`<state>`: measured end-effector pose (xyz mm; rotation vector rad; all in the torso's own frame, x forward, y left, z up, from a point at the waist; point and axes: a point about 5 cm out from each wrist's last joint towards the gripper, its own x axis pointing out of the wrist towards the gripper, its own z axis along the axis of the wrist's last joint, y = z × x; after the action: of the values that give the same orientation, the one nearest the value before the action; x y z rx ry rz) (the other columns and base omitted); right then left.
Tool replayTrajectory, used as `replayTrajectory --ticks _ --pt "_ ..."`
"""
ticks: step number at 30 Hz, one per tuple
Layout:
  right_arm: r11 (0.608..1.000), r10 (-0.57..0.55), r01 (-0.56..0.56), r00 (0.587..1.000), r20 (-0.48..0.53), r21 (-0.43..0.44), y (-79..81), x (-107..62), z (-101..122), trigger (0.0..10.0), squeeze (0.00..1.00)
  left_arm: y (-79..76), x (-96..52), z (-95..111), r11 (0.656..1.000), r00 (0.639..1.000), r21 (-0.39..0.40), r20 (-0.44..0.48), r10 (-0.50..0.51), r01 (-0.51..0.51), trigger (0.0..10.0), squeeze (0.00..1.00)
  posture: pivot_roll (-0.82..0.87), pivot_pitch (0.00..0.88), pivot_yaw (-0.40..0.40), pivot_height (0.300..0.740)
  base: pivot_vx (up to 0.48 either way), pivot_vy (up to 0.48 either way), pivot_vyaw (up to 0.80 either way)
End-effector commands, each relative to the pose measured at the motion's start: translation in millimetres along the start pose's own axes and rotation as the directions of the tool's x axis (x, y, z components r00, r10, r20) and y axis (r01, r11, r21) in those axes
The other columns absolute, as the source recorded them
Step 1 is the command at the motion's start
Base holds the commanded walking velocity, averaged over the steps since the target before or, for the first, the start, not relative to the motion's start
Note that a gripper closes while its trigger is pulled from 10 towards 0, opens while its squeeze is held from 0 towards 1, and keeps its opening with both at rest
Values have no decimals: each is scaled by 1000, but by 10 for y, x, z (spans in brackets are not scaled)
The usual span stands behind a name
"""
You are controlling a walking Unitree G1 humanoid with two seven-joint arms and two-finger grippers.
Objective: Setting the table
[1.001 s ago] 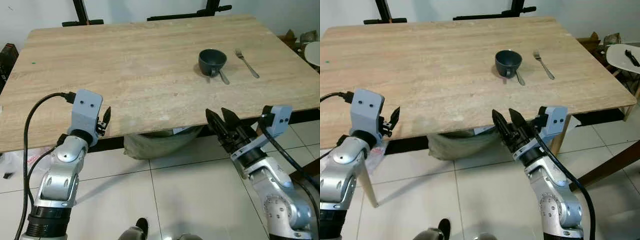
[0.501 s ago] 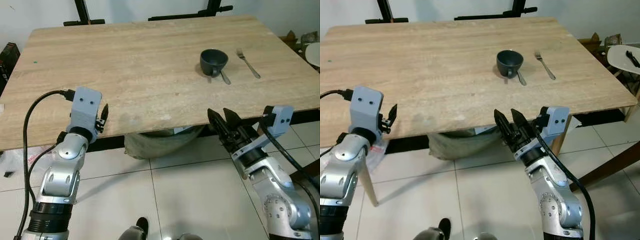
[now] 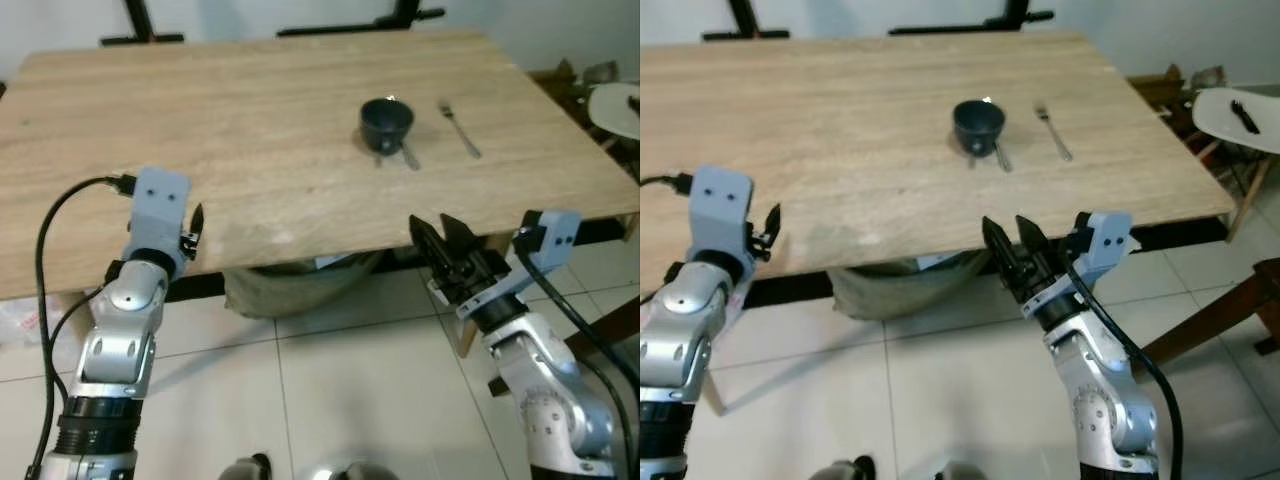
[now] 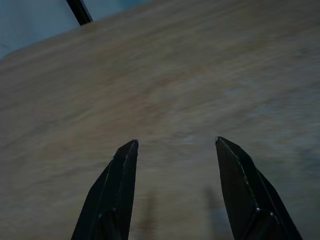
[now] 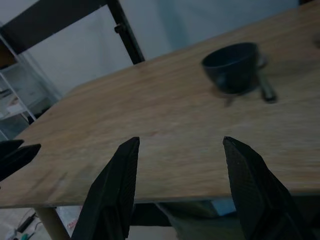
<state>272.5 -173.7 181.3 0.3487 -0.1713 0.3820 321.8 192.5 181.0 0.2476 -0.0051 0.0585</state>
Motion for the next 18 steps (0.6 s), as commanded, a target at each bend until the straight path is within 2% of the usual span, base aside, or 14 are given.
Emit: replayTrajectory --ticks 1,18 --pt "1000 -12 12 1000 -4 0 -18 -28 -8 10000 0 0 4 -34 1000 1000 -12 -21 0 0 10000 90 -85 56 63 740 0 0 0" --pt "1000 -9 9 1000 -6 1 -12 -35 -15 10000 0 11 19 -20 1000 1000 -4 -17 14 -14 10000 114 -87 58 64 740 0 0 0"
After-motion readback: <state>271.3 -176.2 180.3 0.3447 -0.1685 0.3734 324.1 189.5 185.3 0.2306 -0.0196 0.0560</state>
